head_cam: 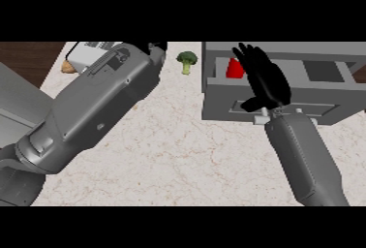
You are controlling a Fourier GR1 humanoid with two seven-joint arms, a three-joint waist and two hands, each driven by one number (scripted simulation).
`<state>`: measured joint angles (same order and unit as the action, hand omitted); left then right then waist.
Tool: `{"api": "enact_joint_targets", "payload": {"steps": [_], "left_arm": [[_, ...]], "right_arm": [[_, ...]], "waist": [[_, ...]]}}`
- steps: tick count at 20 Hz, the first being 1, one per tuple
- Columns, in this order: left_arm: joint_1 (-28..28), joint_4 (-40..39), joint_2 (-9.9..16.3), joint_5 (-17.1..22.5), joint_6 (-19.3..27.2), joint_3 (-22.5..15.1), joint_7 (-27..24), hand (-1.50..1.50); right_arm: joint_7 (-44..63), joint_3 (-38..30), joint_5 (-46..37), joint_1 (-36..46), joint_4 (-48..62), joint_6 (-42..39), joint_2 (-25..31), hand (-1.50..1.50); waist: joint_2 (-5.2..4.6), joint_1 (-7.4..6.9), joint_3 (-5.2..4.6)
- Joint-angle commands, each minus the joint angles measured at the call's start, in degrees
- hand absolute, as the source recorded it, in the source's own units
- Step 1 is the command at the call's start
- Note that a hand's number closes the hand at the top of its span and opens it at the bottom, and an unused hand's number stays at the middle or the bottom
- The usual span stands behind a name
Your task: Pick up the can, place it into the drawer and close the drawer
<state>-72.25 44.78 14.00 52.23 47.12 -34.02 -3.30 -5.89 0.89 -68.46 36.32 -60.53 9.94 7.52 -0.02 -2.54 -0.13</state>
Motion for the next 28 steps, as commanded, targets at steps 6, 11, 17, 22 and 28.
{"api": "enact_joint_targets", "payload": {"steps": [6, 11, 17, 22, 28], "left_arm": [[3.9, 8.9, 6.3, -2.2, -0.5, 0.3, 4.5, -1.50], [3.9, 7.1, 6.9, -3.2, -1.5, 2.2, 4.5, -1.50], [4.0, 13.8, 9.7, -4.2, 0.6, 0.9, 9.2, -1.50], [6.8, 16.8, 10.7, -4.6, -0.2, 2.0, 8.8, -1.50], [6.6, 18.5, 13.0, -4.5, -1.5, 2.9, 11.2, -1.50]], "right_arm": [[-1.1, -3.6, -4.5, 7.1, 21.5, 16.1, -0.9, -1.50], [-1.4, -6.2, -4.8, 12.9, 28.7, 21.0, -0.2, -1.50], [-3.1, -9.6, -4.3, 17.7, 37.1, 25.7, 2.6, -1.50], [-0.7, -10.5, -5.9, 24.2, 42.0, 28.9, 3.1, -1.50], [-0.9, -12.2, -5.4, 29.1, 45.3, 28.7, 6.5, -1.50]], "waist": [[-0.46, -1.01, 0.21], [-0.94, -0.12, 0.23], [-1.16, -2.14, 0.30], [-1.49, -2.73, 0.25], [-2.07, -3.61, 0.28]]}}
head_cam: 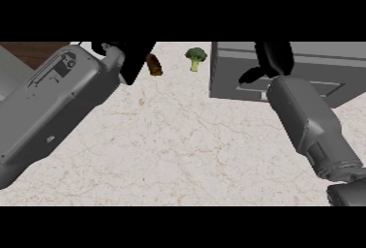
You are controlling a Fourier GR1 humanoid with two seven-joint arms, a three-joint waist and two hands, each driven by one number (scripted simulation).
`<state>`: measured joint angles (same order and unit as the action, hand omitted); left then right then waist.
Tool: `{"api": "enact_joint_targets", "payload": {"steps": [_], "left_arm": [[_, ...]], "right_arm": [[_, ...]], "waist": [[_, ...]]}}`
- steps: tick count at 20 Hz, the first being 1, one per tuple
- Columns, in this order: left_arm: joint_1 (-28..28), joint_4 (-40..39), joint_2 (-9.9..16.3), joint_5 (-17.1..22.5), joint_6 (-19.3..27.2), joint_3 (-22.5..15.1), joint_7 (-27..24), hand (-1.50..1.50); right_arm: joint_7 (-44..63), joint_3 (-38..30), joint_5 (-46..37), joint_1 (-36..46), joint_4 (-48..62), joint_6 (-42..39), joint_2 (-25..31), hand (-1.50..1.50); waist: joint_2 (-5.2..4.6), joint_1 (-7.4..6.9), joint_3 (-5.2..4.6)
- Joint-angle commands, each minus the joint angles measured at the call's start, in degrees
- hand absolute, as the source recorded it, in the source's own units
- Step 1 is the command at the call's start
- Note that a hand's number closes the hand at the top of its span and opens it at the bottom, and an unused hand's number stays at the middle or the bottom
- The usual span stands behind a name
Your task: Pick up the can, place it into the drawer and close the drawer
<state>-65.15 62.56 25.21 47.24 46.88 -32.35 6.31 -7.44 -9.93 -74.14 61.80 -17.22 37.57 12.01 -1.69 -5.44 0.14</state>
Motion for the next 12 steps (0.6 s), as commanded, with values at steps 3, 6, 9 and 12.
{"api": "enact_joint_targets", "payload": {"steps": [3, 6, 9, 12], "left_arm": [[1.6, 3.4, 0.3, -1.1, 1.1, -0.4, 1.0, -1.50], [1.6, 4.3, -0.2, -1.1, 1.7, -0.5, 1.9, -1.50], [2.4, 5.0, 0.5, -1.8, 1.5, -0.6, 1.8, -1.50], [2.4, 5.3, 1.3, -1.2, 0.4, 0.5, 2.0, -1.50]], "right_arm": [[1.4, -1.4, -0.1, 6.4, 3.3, -0.6, 3.3, -1.50], [2.6, -1.6, -0.4, 7.3, 5.1, -0.6, 2.7, -1.50], [-1.8, -3.4, 2.1, 9.6, 5.4, -4.4, 3.5, -1.50], [-7.0, -8.2, 8.2, 11.1, 5.2, -8.1, -0.1, -1.50]], "waist": [[0.01, -0.53, -0.03], [-0.39, -1.33, 0.00], [-0.31, -1.07, 0.03], [-0.55, -1.55, 0.12]]}}
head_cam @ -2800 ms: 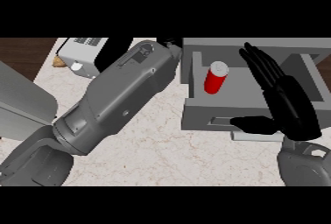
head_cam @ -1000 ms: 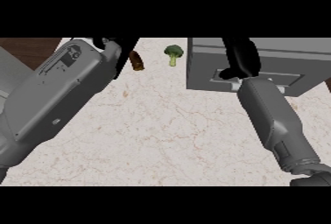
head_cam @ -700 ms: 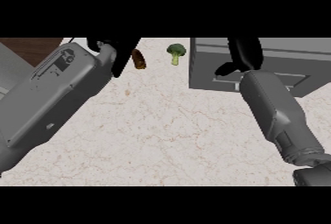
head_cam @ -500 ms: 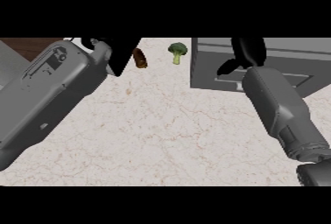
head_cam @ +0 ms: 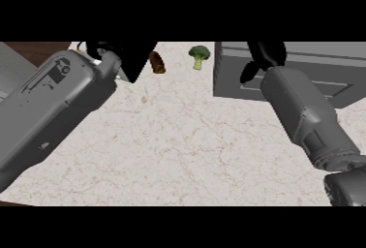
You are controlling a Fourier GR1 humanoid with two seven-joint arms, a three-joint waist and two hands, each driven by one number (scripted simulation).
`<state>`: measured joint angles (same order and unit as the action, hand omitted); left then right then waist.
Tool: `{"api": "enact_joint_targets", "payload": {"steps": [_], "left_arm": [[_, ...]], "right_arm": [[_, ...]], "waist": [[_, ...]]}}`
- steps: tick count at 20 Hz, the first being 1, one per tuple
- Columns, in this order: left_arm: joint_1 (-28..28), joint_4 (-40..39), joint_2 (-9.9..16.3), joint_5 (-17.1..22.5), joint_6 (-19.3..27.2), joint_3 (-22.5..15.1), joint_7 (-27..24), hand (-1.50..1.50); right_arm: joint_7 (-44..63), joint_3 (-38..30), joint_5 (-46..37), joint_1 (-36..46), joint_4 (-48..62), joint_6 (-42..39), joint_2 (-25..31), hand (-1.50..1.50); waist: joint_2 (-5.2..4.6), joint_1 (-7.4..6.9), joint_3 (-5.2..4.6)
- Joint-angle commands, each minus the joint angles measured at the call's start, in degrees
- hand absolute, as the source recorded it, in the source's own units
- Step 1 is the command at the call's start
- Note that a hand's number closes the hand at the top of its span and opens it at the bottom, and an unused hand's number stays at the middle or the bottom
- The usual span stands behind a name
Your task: Pick up the can, place it into the drawer and close the drawer
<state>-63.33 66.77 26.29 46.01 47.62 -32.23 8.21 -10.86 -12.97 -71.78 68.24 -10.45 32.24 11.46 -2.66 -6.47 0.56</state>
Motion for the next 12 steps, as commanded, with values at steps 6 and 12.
{"api": "enact_joint_targets", "payload": {"steps": [6, 12], "left_arm": [[3.5, 3.0, 0.4, -0.7, 0.8, -0.6, -0.1, -1.50], [3.3, 4.9, 2.3, -1.1, 0.1, 0.2, 1.6, -1.50]], "right_arm": [[-8.7, -16.9, 18.6, 4.7, -1.9, -8.2, -2.1, -1.50], [-14.3, -21.2, 23.1, 4.2, -1.4, -13.4, 0.9, -1.50]], "waist": [[1.07, -0.14, -0.21], [0.91, 1.19, -0.38]]}}
